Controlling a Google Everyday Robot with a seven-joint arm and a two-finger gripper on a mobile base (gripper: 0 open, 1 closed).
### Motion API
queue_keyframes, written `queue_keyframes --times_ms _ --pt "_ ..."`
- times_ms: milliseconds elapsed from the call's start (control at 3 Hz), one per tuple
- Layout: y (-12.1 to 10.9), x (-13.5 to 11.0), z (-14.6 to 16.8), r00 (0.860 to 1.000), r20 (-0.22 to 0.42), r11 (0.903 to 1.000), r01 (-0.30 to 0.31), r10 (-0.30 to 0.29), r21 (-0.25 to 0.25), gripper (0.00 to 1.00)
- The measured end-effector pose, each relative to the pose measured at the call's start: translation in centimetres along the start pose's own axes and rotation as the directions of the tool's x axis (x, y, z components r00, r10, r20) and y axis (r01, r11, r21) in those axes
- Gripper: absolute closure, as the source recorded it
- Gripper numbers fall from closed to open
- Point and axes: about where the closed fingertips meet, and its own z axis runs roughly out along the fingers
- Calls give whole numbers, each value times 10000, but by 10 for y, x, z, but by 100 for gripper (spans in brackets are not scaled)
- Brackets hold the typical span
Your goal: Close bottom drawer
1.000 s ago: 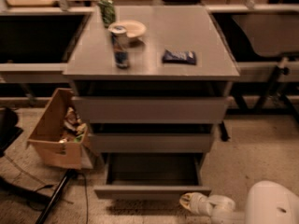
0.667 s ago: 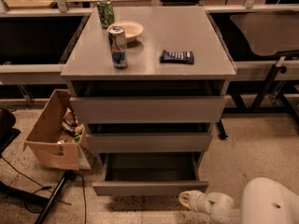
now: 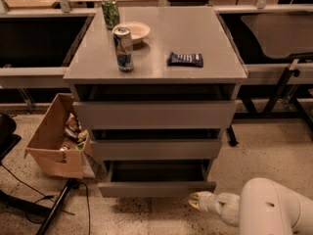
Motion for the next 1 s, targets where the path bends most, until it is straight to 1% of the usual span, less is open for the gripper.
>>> queue_keyframes --times_ms 333,667,1000 --pt "-40 -1 8 9997 167 9997 187 -189 138 100" --pt "-42 -2 8 9996 179 9997 203 -206 148 100" --pt "-49 -2 9 9995 213 9995 249 -253 175 100"
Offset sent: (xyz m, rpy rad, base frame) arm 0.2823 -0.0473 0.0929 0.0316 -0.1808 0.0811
